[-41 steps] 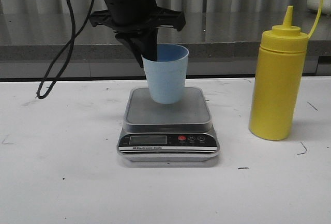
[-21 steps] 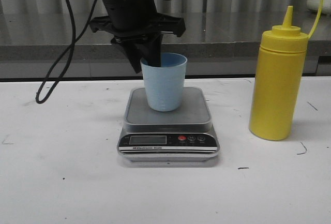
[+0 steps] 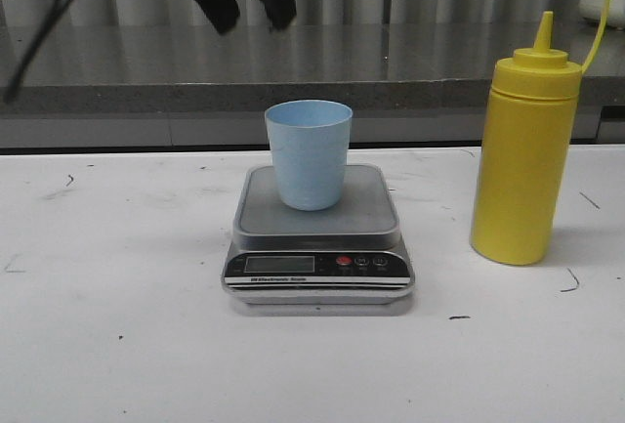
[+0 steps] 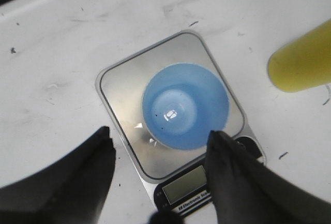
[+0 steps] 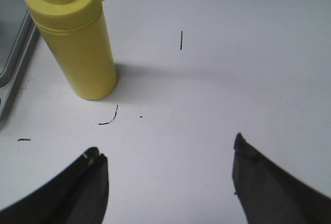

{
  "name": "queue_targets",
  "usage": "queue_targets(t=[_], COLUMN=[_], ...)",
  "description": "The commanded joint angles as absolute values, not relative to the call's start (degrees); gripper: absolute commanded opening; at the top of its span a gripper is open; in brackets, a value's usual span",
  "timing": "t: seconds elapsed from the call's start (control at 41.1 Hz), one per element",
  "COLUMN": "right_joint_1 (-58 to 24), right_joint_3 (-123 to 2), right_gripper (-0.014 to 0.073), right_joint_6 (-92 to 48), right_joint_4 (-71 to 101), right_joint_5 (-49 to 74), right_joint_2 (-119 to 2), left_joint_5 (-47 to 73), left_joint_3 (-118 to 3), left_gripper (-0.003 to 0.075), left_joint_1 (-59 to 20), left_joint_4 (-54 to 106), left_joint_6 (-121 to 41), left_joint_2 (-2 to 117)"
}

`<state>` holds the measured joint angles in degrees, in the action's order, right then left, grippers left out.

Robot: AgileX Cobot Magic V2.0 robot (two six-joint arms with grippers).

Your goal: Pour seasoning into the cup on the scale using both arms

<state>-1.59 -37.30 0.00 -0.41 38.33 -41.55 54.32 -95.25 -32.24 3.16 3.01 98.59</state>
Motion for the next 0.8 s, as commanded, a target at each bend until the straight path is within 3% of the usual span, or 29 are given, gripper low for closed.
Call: queue_targets(t=[0.0, 0.413, 0.778], right_joint_1=[-1.5, -1.5, -1.5], right_joint_3=[-38.8, -38.8, -38.8], right_gripper=[0.0528, 0.0528, 0.0528], right_joint_6=[-0.7, -0.7, -0.7], right_joint_4=[-0.9, -0.9, -0.9], right_joint_5=[35.3, 35.3, 35.4], right_joint_2=[-41.7, -41.7, -41.7], left_joint_5=[47.9, 44.2, 44.1], left_joint_3=[-90.0, -62.7, -44.4], left_gripper=[0.0388, 0.0388, 0.0388], left_joint_1=[-32.4, -26.4, -26.2], left_joint_4=[1.9, 0.6, 0.6], left_joint_6=[3.5, 3.5, 3.5], left_joint_2=[87.6, 56.1, 29.5])
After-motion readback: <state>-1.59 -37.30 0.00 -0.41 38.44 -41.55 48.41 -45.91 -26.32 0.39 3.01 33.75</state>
